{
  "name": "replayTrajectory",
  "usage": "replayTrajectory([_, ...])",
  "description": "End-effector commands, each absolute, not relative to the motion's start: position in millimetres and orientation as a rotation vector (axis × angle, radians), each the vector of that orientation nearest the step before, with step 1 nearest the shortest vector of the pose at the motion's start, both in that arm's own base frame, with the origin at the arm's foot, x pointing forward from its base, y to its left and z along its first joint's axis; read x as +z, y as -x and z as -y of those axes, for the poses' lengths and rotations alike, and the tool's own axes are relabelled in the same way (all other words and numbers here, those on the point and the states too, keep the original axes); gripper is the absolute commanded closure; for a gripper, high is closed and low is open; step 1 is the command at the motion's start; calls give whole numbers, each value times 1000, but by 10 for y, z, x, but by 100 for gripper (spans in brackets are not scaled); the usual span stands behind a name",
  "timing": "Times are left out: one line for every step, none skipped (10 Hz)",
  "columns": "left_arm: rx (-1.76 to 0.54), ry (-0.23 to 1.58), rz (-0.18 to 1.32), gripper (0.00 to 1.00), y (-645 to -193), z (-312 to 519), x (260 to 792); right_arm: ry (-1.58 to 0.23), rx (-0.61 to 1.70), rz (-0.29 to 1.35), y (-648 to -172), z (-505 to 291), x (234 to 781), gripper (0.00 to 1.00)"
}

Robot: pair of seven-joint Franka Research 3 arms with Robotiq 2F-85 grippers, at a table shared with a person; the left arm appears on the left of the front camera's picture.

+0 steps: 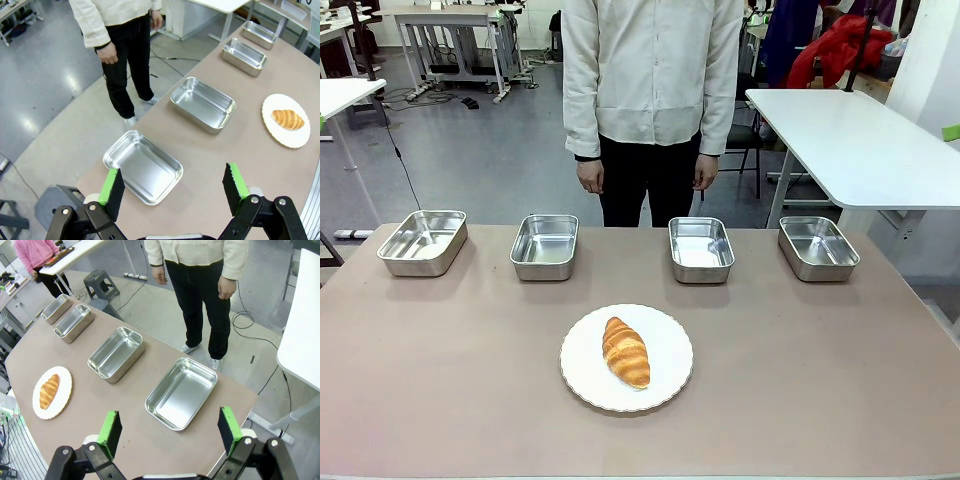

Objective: Place the bread in the container.
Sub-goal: Place the Butter Roll into the Airtight Container indicated by the human.

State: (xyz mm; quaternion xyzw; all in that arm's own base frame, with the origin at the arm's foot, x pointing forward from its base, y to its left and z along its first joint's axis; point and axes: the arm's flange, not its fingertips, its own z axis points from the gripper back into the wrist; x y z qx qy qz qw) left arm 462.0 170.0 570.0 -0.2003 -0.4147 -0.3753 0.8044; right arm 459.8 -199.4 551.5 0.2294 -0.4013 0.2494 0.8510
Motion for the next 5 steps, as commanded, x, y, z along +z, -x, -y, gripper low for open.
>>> replayTrajectory([-814, 431, 891, 0, -4608, -1706, 5700, -484, 526, 848, -4600, 1988, 5521, 0])
replayTrajectory([-814, 431, 891, 0, -4608, -1706, 5700, -484, 526, 848, -4600, 1988, 5521, 0])
replayTrajectory([-814, 431, 891, 0, -4608, -1706, 5700, -484, 526, 848, -4600, 1988, 5521, 0])
replayTrajectory([-814, 431, 891, 0, -4608, -1706, 5700, -484, 526, 848, -4600, 1988, 5521, 0])
replayTrajectory([-814, 431, 891, 0, -4608, -1706, 5700, -484, 526, 848, -4600, 1988, 5521, 0])
